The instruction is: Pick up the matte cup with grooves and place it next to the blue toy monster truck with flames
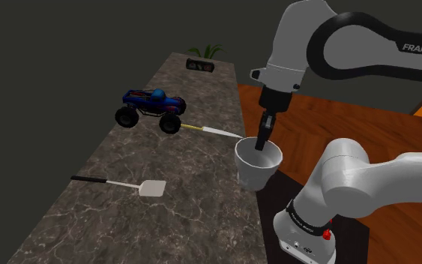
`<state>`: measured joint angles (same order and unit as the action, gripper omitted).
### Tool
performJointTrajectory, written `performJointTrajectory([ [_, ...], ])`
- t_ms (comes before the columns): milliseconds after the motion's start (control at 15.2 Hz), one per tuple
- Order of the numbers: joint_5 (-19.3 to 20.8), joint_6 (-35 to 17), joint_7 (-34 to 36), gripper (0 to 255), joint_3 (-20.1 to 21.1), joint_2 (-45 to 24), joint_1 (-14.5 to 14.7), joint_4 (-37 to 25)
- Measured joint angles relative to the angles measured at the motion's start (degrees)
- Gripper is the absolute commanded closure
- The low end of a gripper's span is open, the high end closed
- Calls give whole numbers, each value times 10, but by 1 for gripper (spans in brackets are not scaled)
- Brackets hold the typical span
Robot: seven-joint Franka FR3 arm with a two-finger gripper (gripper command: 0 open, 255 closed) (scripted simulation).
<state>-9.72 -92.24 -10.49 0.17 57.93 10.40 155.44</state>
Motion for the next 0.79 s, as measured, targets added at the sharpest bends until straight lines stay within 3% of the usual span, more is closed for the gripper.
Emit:
performJointTrajectory([
  [792, 4, 80, 12, 255, -5, -25, 1, -105],
])
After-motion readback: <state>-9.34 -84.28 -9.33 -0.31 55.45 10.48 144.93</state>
